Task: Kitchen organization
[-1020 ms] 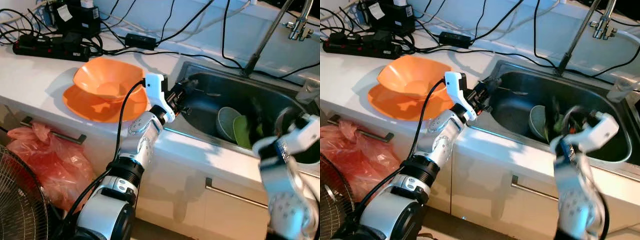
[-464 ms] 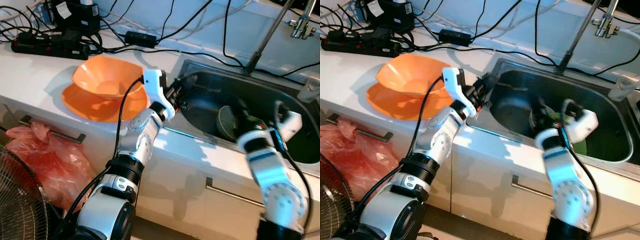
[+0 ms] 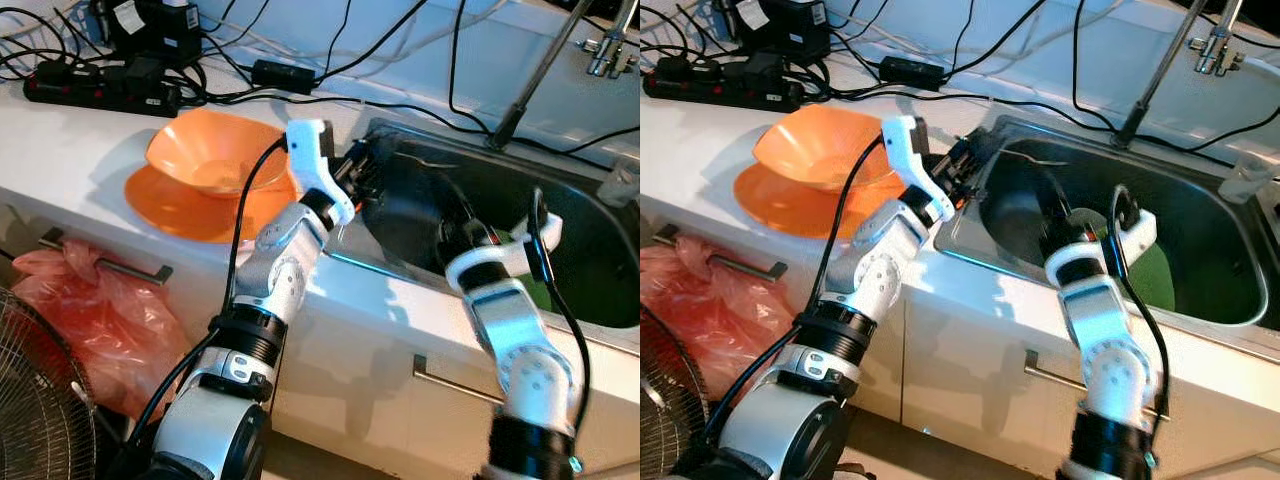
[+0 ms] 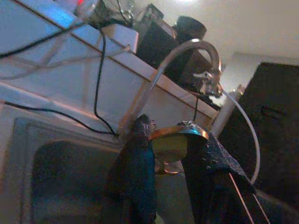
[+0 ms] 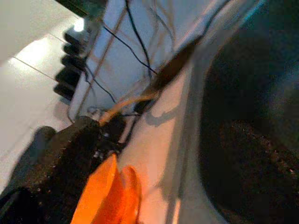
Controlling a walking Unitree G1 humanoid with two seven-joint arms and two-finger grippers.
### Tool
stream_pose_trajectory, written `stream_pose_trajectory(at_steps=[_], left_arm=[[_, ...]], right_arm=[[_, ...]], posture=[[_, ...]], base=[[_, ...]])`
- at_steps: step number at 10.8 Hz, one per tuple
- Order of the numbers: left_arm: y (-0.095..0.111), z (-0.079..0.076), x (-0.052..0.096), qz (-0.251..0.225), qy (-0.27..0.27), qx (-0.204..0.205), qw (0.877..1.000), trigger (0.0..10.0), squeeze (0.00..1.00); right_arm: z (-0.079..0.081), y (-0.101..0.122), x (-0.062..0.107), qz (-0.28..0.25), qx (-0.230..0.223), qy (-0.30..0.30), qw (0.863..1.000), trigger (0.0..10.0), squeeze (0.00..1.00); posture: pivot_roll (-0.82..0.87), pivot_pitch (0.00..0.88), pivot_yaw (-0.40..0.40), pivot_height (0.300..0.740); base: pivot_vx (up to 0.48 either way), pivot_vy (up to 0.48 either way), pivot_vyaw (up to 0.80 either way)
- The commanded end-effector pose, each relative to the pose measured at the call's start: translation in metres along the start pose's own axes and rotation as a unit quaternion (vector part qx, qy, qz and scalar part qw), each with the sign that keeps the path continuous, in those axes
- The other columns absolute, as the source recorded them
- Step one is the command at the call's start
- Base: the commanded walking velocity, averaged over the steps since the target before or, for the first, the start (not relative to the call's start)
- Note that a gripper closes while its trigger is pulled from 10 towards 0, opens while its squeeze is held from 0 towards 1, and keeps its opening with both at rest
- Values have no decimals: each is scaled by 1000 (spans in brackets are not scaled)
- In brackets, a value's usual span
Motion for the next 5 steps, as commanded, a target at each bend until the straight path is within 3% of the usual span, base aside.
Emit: stream_pose_trajectory(at_steps=[1,3,5], left_arm=[[-15,-43,-14,-4,-42,66,997,0,0],[-21,-41,-10,13,-32,98,995,0,0],[-21,-46,-9,17,-38,104,994,0,0]], right_arm=[[10,-4,-4,-16,-48,21,999,10000,0],[31,-2,-8,-29,-90,82,992,10000,0],[36,4,-16,-44,-124,100,986,10000,0]], posture=[[215,42,-156,740],[227,48,-156,740],[226,49,-155,740]], base=[[0,0,0],[0,0,0],[0,0,0]])
Point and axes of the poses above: a point about 5 cm out from each wrist's last joint towards the gripper, its own x axis pointing back from the gripper into the wrist, its own y axis along the axis of the wrist's last joint, z = x × y, the point moved 5 cm from there along -x, pointing out of the wrist towards the gripper, and after that the axes turned 1 degree about -x, right-handed, at the moved point
